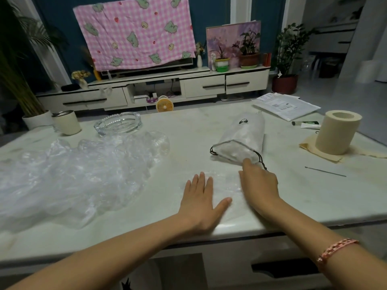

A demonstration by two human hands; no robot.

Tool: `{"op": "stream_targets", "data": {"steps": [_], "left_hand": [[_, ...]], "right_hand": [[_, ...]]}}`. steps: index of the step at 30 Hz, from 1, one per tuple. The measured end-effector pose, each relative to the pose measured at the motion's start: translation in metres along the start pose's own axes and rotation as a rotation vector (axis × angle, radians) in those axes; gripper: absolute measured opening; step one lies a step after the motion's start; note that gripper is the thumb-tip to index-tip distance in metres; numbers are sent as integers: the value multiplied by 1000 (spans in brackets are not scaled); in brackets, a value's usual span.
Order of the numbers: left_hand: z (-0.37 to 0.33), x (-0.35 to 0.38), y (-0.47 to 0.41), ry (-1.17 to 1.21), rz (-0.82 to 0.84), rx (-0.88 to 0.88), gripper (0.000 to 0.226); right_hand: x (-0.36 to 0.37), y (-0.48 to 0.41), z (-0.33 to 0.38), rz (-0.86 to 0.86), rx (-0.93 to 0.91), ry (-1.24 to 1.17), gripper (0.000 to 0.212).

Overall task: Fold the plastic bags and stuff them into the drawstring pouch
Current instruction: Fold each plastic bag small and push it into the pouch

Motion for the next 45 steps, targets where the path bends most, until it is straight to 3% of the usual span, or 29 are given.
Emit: {"op": "stream_targets", "data": {"steps": [2, 3, 6, 7, 9, 12, 18, 21, 24, 26, 27, 29, 31, 35, 39, 42, 45], "left_hand": [[0, -1, 2, 6, -2, 1, 77], [0, -1, 2, 25, -23, 3, 76], [4, -8, 1, 27, -154, 42, 79], [5, -11, 1, 1, -193, 72, 85], [8, -11, -1, -36, -173, 94, 84], [15, -4, 0, -18, -59, 45, 63], [21, -3, 4, -2, -35, 97, 69], [22, -11, 11, 115, -240, 205, 64], [24, -24, 23, 134, -407, 429, 48], [26, -23, 25, 115, -414, 498, 47], [26, -23, 26, 135, -399, 498, 51], [27, -23, 26, 195, -371, 467, 62], [29, -23, 25, 228, -351, 445, 69], [31, -25, 24, 292, -322, 435, 68], [39, -25, 21, 419, -334, 372, 49], [45, -28, 11, 620, -414, 213, 16], [48, -32, -3, 717, -474, 55, 32]], "right_hand": [[-3, 1, 1, -1, 19, 70, 25], [-8, 0, 4, -79, -15, 60, 29], [-22, 3, 25, -287, -340, -145, 34], [-21, 7, 34, -208, -470, -253, 32], [-8, 18, 39, 66, -560, -318, 37], [12, 24, 27, 295, -553, -200, 49], [19, 24, 16, 417, -574, -129, 57], [13, 20, 11, 289, -455, -463, 52], [-17, 9, -1, 99, -377, -732, 22], [-30, 13, -3, 227, -450, -754, 10], [-31, 19, -1, 360, -499, -701, 17], [-22, 32, -2, 525, -606, -411, 37], [-13, 37, -3, 491, -669, -276, 33], [-12, 29, -1, 314, -644, -389, 3], [-15, 13, -7, 341, -333, -743, 14], [-17, 4, -5, 364, -233, -865, 23], [-17, 3, 6, 463, -313, -856, 35]]}}
Point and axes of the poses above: each hand's wrist, its own y-axis away from the middle knuckle, its own x-axis out of the palm, z = x × y, the point moved 4 cm from there along -y, towards the middle knuckle, and after that the axes turned 3 degrees about y, right-handed, at the moved point
